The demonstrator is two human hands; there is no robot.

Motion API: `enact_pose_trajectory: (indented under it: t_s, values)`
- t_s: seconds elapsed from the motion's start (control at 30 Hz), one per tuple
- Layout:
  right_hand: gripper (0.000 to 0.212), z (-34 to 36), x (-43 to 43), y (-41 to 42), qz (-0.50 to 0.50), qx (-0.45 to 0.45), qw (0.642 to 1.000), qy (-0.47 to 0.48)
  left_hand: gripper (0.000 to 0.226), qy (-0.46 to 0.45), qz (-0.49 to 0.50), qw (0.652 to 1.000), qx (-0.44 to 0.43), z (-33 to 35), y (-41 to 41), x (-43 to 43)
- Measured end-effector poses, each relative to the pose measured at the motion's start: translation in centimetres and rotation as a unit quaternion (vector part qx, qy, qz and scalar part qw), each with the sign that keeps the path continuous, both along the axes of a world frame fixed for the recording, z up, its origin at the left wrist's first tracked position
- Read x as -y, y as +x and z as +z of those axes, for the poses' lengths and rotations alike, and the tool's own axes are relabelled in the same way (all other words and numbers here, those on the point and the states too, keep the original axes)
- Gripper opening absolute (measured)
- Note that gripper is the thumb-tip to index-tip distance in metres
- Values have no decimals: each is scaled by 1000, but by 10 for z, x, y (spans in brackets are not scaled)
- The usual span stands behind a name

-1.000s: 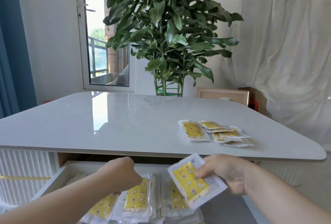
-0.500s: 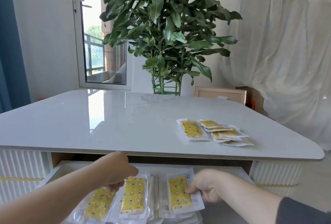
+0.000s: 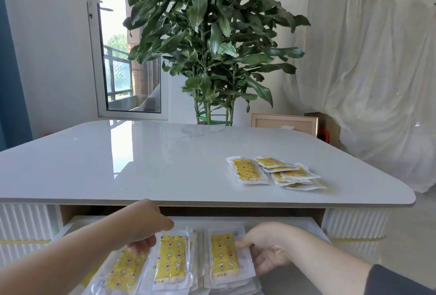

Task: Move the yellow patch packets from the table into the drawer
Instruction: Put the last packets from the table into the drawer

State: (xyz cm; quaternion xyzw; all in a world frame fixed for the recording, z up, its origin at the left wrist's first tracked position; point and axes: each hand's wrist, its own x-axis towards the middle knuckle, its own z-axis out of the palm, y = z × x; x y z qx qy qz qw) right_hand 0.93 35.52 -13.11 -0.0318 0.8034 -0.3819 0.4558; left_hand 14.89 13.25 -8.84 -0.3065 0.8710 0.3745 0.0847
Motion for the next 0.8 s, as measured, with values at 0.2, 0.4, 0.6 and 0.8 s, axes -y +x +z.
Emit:
enact_pose_trajectory:
  t_s: [0.2,0.4,0.6,0.8]
  values:
    - [50,55,-36,14,102,-176,979,21,29,62,-29,997,-23,28,8,-7]
    - [23,103,-74,5,61,-215,964,-146,32,90,-17,991,-99,59,-20,-35]
    - [18,112,-92,-20,-118,-228,935,-246,29,109,23,982,-155,65,-99,-76]
    - [15,111,-85,-46,-175,-248,916,-263,33,41,64,984,-163,50,-169,-91]
